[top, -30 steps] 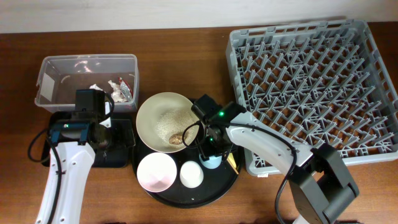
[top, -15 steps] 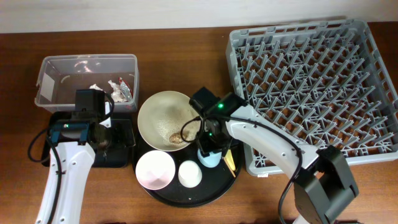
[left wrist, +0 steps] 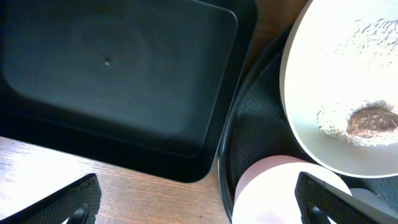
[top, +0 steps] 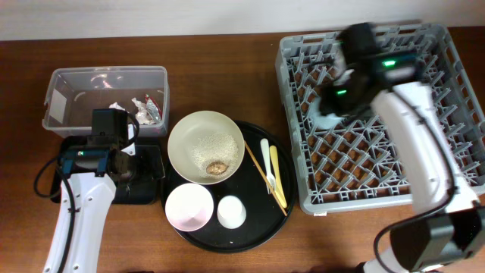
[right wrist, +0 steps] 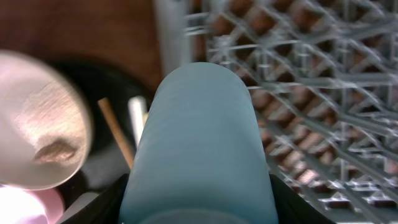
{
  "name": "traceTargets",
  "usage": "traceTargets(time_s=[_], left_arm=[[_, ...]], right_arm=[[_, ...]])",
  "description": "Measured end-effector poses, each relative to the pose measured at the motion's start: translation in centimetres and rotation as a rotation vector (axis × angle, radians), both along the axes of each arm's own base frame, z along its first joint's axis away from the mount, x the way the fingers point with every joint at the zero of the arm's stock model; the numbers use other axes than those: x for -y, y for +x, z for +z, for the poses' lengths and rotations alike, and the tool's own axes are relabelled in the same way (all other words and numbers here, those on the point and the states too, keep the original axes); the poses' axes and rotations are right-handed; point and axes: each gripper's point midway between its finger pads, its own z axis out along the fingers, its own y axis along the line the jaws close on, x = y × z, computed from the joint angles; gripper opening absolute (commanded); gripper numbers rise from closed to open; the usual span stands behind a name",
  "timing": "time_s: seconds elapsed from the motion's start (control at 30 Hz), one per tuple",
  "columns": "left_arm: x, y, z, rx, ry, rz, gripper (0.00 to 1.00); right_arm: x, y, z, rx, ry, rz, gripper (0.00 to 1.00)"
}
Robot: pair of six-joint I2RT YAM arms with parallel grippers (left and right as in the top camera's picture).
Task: Sort waste into correct bins and load items into the dishwasher rack
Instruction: 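Place the light-blue cup upside down in the rack's right side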
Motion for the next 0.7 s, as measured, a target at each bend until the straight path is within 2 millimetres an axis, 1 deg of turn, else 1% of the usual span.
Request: traceTargets(time_s=[0.03,0.07,0.17,0.2,0.23,0.27,0.33,0.37,0.4,0.47,0.5,0.57,0.67,0.7], left_arm=[[0.0,0.0,0.0,0.000,0.000,0.000,0.99],[0.0,0.0,0.0,0.000,0.000,0.000,0.99],[0.0,0.0,0.0,0.000,-0.001,0.000,1.00],[0.0,0.0,0.0,0.001,0.000,0.000,0.99],[0.0,0.0,0.0,0.000,0.000,0.000,0.99],[0.0,0.0,0.0,0.001,0.000,0.000,0.99],[0.0,0.0,0.0,0.000,0.000,0.000,0.99],[0.0,0.0,0.0,0.000,0.000,0.000,0.99],[0.0,0.0,0.0,0.000,0.000,0.000,0.99],[0.0,0.0,0.0,0.000,0.000,0.000,0.99],[0.0,0.0,0.0,0.000,0.000,0.000,0.99],[0.0,0.0,0.0,0.001,0.000,0.000,0.99],[0.0,0.0,0.0,0.000,0.000,0.000,0.99],[0.0,0.0,0.0,0.001,0.000,0.000,0.99]], right_arm=[[4.1,0.2,0.0,-0.007,-0.009,-0.091,0.40],[7.6,0.1,-0.1,-0.014,-0.019,-0.164,0.40],[16.1,-1.0,0.0,-0.007,-0.032,-0.349,0.40],[19.4,-1.9,0.0,-0.001,-0.040,-0.434,0.40],[22.0,-2.7,0.1,0.009,-0.049,-0.500,0.40],[25.1,-3.8,0.3,0.023,-0.060,-0.577,0.39],[29.1,-5.4,0.3,0.047,-0.070,-0.681,0.38],[30.7,-6.1,0.0,0.043,-0.071,-0.723,0.38],[31.5,-6.3,-0.6,0.036,-0.069,-0.742,0.38],[32.2,-6.2,-2.8,-0.020,-0.050,-0.752,0.38],[32.2,-6.0,-4.2,-0.056,-0.034,-0.750,0.38],[32.0,-6.1,-5.3,-0.094,-0.014,-0.746,0.38],[31.6,-5.9,-6.2,-0.110,0.017,-0.739,0.38],[31.3,-6.0,-7.2,-0.124,0.028,-0.737,0.38]])
